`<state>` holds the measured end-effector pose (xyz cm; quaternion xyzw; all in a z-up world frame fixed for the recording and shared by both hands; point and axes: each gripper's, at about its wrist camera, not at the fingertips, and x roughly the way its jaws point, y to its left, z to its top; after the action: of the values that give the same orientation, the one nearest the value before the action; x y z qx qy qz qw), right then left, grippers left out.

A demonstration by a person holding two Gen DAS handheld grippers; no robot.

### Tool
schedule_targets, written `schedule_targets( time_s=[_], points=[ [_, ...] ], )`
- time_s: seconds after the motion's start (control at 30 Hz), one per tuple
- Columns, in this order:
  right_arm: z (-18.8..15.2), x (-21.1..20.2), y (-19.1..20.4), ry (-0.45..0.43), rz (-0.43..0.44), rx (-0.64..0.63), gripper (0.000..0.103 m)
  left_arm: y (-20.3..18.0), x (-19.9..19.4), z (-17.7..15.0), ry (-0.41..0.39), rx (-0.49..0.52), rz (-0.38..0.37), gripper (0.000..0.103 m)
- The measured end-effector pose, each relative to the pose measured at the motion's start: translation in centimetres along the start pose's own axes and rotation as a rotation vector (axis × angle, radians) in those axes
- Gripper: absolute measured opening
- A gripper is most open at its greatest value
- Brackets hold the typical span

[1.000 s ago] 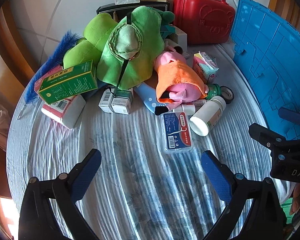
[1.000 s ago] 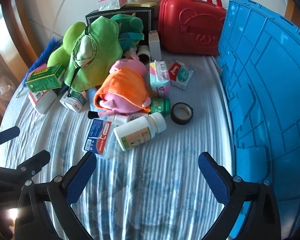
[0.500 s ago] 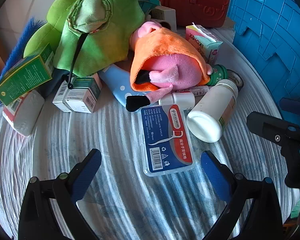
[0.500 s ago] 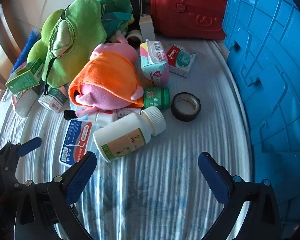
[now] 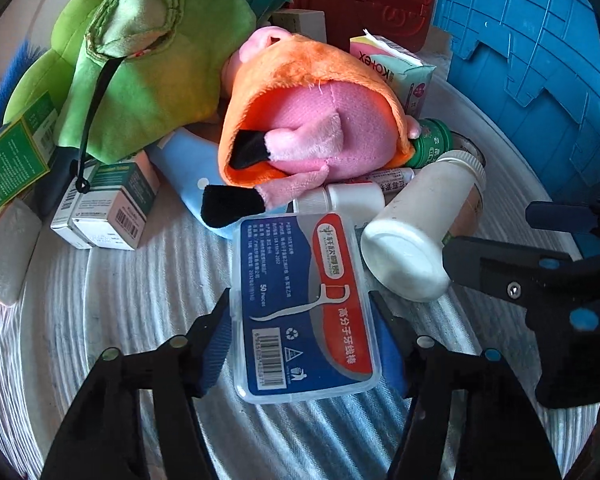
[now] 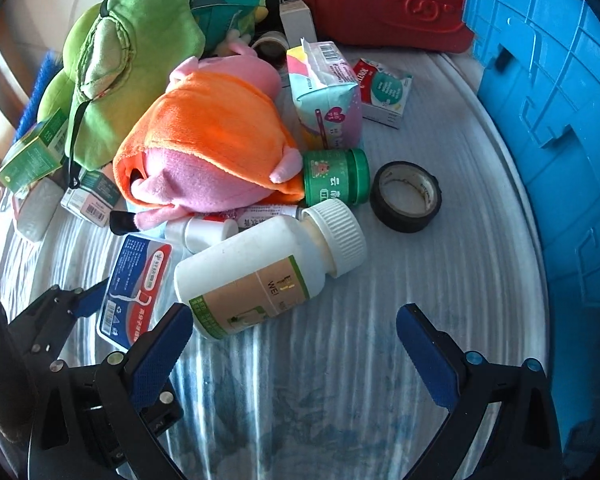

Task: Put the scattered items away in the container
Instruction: 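Reach the left tool to the blue floss box and the right tool to the white bottle, then grasp the blue floss box with the left tool while the right tool grasps the white bottle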

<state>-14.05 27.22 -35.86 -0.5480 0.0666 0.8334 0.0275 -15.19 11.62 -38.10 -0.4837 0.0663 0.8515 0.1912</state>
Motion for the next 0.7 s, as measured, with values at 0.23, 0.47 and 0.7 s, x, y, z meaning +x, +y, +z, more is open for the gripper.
schedule_targets(
  time_s=[0.23,0.47,0.7],
  points=[
    [0.5,0.4,0.5,-0.010,-0.001,0.026,0.103,2.1,-2.1,-1.6,-0.029,-0.020,-0.002,0.060],
    [0.9,-0.3,1.9,-0.047,-0.043,-0.088,0.103,3.7,-3.6,-2.8,-0.036,-0.036,-0.012,0.060],
    [-0.2,-1.5,4.4,-0.073,-0.127,-0.338,0.103,3.8,-4.9,-3.6,-0.043,-0.049,-0.015,0.060]
  ],
)
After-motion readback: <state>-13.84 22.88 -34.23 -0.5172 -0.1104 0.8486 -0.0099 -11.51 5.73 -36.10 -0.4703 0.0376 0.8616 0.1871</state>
